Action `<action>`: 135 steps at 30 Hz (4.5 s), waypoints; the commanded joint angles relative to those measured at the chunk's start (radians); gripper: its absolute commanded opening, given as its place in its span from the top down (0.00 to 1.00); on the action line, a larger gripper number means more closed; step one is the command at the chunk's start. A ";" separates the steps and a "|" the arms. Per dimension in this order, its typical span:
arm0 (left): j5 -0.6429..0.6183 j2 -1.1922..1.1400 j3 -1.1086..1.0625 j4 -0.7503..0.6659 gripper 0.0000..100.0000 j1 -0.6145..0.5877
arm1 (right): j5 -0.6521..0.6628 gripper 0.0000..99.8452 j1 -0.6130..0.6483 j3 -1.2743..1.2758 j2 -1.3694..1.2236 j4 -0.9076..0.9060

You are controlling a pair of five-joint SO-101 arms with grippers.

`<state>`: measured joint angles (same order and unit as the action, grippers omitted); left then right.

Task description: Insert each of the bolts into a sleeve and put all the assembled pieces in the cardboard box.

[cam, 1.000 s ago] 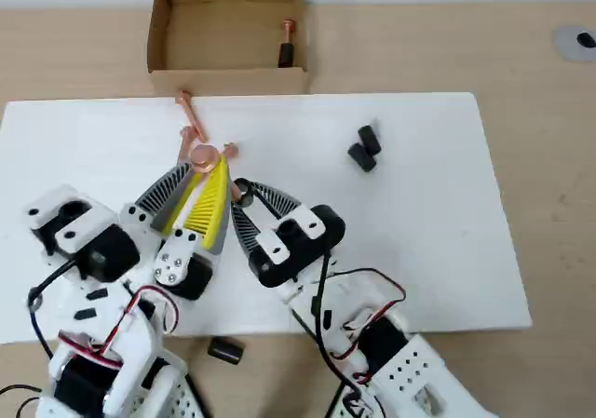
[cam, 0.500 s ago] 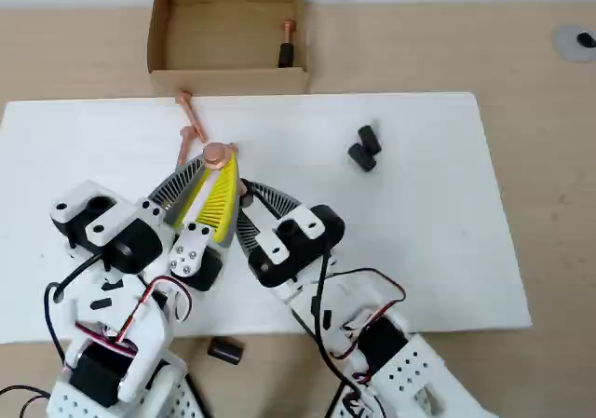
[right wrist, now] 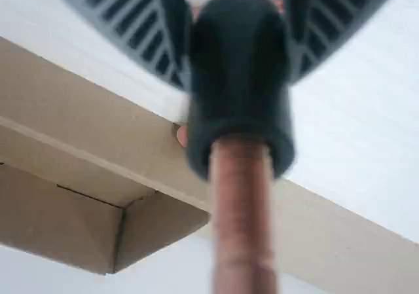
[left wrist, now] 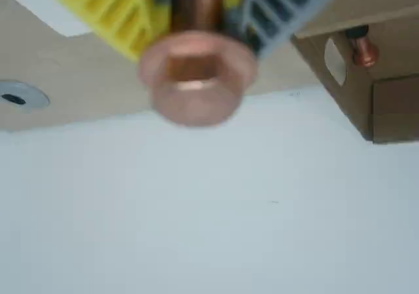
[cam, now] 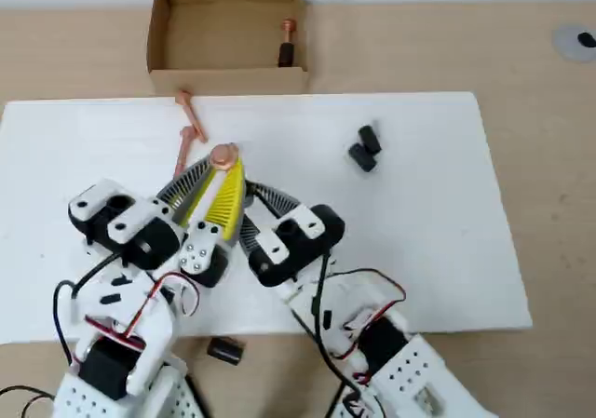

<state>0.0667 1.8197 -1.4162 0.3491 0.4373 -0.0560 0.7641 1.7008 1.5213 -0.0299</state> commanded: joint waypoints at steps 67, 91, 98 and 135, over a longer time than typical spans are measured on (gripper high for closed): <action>0.327 -0.837 0.704 0.654 0.86 -0.626 | -0.077 0.99 -0.366 -1.623 -1.472 -0.049; 0.160 -1.279 0.640 0.413 0.86 -0.606 | -0.081 0.99 -0.423 -2.697 -2.623 -0.081; 0.164 -1.277 0.583 0.399 0.86 -0.578 | -0.077 0.90 -0.424 -2.789 -2.720 -0.172; 0.637 -1.968 1.399 0.819 0.86 -0.379 | -0.075 0.77 -0.779 -3.367 -2.253 -1.688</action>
<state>0.6452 -0.1320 -0.1135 1.1653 0.0506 -0.1297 0.0859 -1.6149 -0.8800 -1.6072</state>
